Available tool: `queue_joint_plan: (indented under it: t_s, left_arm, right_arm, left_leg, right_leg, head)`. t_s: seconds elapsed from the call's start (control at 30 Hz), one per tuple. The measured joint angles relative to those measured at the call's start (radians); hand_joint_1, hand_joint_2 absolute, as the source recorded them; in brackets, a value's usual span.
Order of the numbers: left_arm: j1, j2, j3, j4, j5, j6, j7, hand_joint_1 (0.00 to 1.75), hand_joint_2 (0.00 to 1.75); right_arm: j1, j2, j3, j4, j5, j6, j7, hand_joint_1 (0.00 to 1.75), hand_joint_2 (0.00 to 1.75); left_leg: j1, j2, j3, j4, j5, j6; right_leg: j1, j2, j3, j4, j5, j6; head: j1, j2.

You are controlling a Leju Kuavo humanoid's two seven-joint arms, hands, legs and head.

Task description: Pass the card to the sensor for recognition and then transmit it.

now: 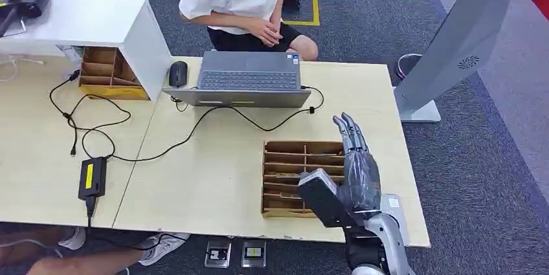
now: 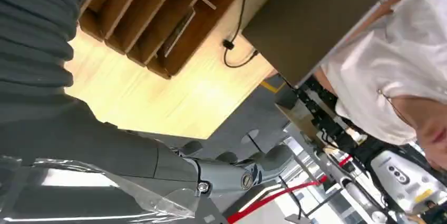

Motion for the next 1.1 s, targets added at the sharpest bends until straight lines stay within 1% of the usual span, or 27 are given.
queue_joint_plan:
  t_s: [0.07, 0.2, 0.4, 0.67, 0.7, 0.8, 1.1]
  left_arm:
    - [0.0, 0.0, 0.0, 0.0, 0.0, 0.0, 0.0, 0.0, 0.0]
    - [0.0, 0.0, 0.0, 0.0, -0.005, -0.001, 0.0, 0.0, 0.0]
    - [0.0, 0.0, 0.0, 0.0, -0.006, -0.002, 0.0, 0.0, 0.0]
    - [0.0, -0.001, 0.0, 0.0, -0.005, -0.002, 0.0, 0.0, 0.0]
    - [0.0, -0.001, 0.0, 0.0, -0.006, -0.002, 0.0, 0.0, 0.0]
    - [0.0, -0.001, 0.0, 0.0, -0.006, -0.003, 0.0, 0.0, 0.0]
    - [0.0, -0.002, 0.0, 0.0, -0.016, -0.004, 0.0, 0.0, 0.0]
  right_arm:
    - [-0.002, 0.0, 0.011, 0.014, 0.033, 0.013, 0.016, 0.0, 1.75]
    - [-0.005, 0.0, 0.029, 0.045, 0.154, 0.063, 0.064, 0.0, 1.75]
    - [-0.021, 0.006, 0.048, 0.097, 0.219, 0.101, 0.078, 0.0, 1.75]
    - [-0.05, 0.026, 0.051, 0.162, 0.238, 0.12, 0.067, 0.0, 1.75]
    - [-0.053, 0.028, 0.051, 0.167, 0.238, 0.121, 0.067, 0.03, 1.75]
    - [-0.065, 0.028, 0.051, 0.186, 0.238, 0.126, 0.064, 0.02, 1.75]
    - [-0.078, 0.029, 0.045, 0.224, 0.243, 0.138, 0.054, 0.03, 1.75]
  left_leg:
    - [0.0, 0.0, 0.0, 0.0, 0.0, 0.0]
    - [0.001, 0.0, 0.0, 0.0, 0.0, 0.0]
    - [0.001, 0.0, 0.0, 0.0, 0.0, -0.001]
    - [0.002, 0.0, 0.0, 0.0, -0.001, -0.001]
    - [0.002, 0.0, 0.0, 0.0, -0.001, -0.001]
    - [0.002, 0.0, 0.0, 0.0, -0.001, -0.001]
    - [0.002, 0.0, 0.001, 0.0, -0.001, -0.002]
  right_leg:
    - [0.0, 0.0, 0.0, 0.0, 0.0, 0.0]
    - [0.001, 0.0, 0.0, 0.0, 0.0, -0.001]
    - [0.001, 0.0, 0.0, 0.0, -0.001, -0.001]
    - [0.002, 0.0, 0.0, 0.001, -0.001, -0.001]
    - [0.001, 0.0, 0.0, 0.001, -0.001, -0.001]
    - [0.001, 0.0, 0.0, 0.001, -0.001, -0.001]
    - [0.001, 0.0, 0.0, 0.003, -0.002, -0.002]
  head:
    - [0.0, 0.0]
    - [0.0, 0.0]
    - [0.0, 0.0]
    - [0.0, 0.0]
    - [0.0, 0.0]
    - [0.0, 0.0]
    - [0.0, 0.0]
